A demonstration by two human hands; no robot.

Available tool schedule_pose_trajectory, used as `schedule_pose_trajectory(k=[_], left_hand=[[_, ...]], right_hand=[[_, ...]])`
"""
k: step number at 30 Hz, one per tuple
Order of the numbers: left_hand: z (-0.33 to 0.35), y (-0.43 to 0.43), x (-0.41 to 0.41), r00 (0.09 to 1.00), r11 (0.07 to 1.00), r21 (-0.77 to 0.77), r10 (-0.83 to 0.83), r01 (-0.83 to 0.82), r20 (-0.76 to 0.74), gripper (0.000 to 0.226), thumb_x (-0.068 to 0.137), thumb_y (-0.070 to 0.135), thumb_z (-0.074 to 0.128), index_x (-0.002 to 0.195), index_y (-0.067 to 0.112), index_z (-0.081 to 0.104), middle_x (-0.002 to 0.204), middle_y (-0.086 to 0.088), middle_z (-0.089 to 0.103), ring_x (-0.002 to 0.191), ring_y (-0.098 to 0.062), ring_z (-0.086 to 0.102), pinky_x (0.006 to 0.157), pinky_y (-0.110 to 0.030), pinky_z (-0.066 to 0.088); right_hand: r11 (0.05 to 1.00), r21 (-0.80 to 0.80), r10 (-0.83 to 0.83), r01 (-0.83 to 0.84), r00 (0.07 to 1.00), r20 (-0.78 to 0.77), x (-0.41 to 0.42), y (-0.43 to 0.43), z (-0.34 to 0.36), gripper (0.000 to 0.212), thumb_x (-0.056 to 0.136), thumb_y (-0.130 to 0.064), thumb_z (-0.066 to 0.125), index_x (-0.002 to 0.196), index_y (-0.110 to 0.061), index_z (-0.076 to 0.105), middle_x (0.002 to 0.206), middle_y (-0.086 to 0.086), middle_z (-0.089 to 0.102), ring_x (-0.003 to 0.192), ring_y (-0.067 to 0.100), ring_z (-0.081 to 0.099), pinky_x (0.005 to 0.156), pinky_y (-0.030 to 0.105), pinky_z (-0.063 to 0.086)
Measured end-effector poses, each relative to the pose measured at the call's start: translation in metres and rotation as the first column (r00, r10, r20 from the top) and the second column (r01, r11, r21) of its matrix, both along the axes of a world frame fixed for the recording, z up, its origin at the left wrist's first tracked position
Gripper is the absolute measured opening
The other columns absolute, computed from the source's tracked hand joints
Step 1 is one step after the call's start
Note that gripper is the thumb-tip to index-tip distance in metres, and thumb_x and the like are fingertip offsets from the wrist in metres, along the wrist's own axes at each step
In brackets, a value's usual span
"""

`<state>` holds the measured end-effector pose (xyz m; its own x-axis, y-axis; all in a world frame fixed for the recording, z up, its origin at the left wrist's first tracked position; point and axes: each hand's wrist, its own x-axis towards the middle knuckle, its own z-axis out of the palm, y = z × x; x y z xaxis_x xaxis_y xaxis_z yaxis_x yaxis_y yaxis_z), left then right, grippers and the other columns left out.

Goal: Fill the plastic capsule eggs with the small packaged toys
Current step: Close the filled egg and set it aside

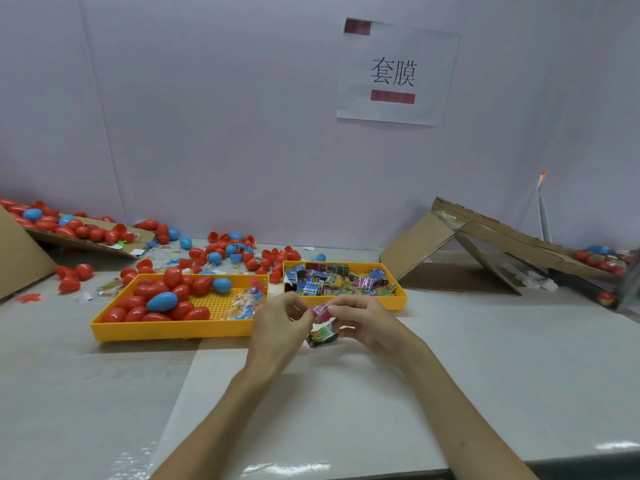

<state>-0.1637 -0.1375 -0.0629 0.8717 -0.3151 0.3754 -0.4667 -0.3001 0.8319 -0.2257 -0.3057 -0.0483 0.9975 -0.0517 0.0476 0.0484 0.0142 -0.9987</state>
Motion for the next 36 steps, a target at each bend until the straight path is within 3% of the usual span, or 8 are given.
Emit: schedule_pose_trajectory(k=[8,14,18,24,28,36], left_hand=[[0.0034,0.0011,-0.0045,0.993,0.995,-0.079,0.073,-0.065,0.096,0.018,0.09,0.015,0.071,0.074,0.021,0.066,0.064,0.004,0.067,0.063,-0.011,0.066,0.063,-0.035,0.059],[0.0027,0.0015,-0.0057,0.978,1.0,-0.013,0.03,-0.028,0.205,0.013,0.09,0.018,0.075,0.082,0.02,0.065,0.063,0.008,0.066,0.061,-0.005,0.065,0.057,-0.021,0.055],[0.0017,0.001,-0.0056,0.961,0.999,0.052,-0.003,-0.011,0.277,0.012,0.089,0.021,0.077,0.083,0.02,0.067,0.063,0.011,0.064,0.061,-0.004,0.063,0.056,-0.019,0.053],[0.0022,0.0,-0.0039,0.976,0.999,-0.024,0.049,-0.045,0.211,0.014,0.088,0.019,0.076,0.079,0.02,0.066,0.058,0.009,0.063,0.06,-0.005,0.063,0.054,-0.016,0.049],[0.0016,-0.0005,-0.004,0.976,0.999,-0.02,0.034,-0.03,0.215,0.014,0.09,0.025,0.075,0.08,0.02,0.066,0.06,0.011,0.062,0.062,-0.003,0.063,0.052,-0.013,0.046],[0.0011,-0.0002,-0.0044,0.984,0.999,0.01,-0.049,0.048,0.172,0.019,0.092,0.034,0.071,0.079,0.02,0.07,0.065,0.006,0.067,0.062,-0.01,0.066,0.058,-0.032,0.057]], right_hand=[[0.998,0.067,-0.004,0.006,1.0,-0.028,0.0008,0.0028,-0.0003,0.021,0.098,-0.015,0.062,0.11,-0.003,0.073,0.1,0.014,0.071,0.072,0.018,0.061,0.074,0.032,0.048],[0.999,0.054,0.007,-0.006,1.0,-0.007,-0.0018,0.0031,0.0035,0.011,0.09,-0.019,0.069,0.094,-0.012,0.076,0.089,0.008,0.069,0.073,0.017,0.062,0.074,0.031,0.047],[0.997,0.077,-0.019,0.018,1.0,0.005,-0.0011,0.0024,0.0032,0.012,0.089,-0.016,0.07,0.096,-0.008,0.075,0.083,0.006,0.068,0.068,0.014,0.06,0.068,0.025,0.049],[0.991,0.132,-0.032,0.026,0.999,0.04,0.0001,0.0046,0.0024,0.007,0.092,-0.005,0.066,0.094,-0.003,0.071,0.08,0.009,0.065,0.063,0.013,0.055,0.059,0.021,0.047],[0.985,0.165,-0.048,0.044,0.999,0.021,0.0011,0.0055,0.004,0.006,0.093,-0.007,0.064,0.093,-0.005,0.069,0.079,0.007,0.066,0.064,0.015,0.06,0.062,0.024,0.05],[0.981,0.191,-0.038,0.034,0.999,0.017,-0.0003,0.0051,0.0044,0.007,0.083,-0.012,0.071,0.089,-0.012,0.075,0.081,0.009,0.066,0.073,0.019,0.058,0.06,0.023,0.049]])
